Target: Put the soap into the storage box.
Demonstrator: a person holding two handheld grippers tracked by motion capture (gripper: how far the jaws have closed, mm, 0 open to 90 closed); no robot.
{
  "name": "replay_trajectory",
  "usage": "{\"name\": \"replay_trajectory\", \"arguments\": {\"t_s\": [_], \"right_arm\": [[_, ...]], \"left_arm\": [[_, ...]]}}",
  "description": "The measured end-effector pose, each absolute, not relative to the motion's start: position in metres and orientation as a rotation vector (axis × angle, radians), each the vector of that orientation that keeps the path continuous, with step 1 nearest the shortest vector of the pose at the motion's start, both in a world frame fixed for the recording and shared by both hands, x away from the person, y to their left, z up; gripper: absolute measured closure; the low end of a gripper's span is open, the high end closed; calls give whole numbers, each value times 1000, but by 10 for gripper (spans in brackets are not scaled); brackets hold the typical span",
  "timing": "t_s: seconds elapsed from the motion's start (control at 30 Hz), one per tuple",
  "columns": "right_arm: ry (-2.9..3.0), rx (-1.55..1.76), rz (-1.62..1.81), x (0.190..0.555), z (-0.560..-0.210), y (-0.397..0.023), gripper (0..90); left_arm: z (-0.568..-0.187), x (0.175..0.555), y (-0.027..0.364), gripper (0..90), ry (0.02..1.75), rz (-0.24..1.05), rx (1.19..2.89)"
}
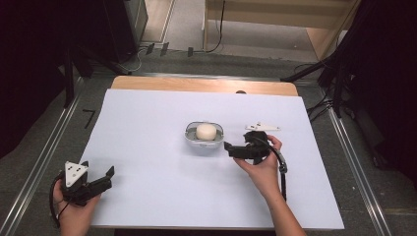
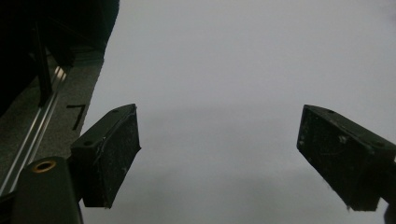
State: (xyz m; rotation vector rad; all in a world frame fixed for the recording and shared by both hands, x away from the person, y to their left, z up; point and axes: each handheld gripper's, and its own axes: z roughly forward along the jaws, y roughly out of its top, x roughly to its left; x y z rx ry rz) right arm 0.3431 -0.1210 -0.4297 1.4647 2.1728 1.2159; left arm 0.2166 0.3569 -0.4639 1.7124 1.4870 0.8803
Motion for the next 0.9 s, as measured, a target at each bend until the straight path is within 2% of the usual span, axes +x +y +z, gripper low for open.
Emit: {"name": "replay_trajectory", "arguments": {"t_s": [0.9], "right_arm": [[2066, 1561, 1170, 316, -457, -190, 132]], "left_arm": [[-464, 217, 356, 140, 1487, 890, 1714]]}}
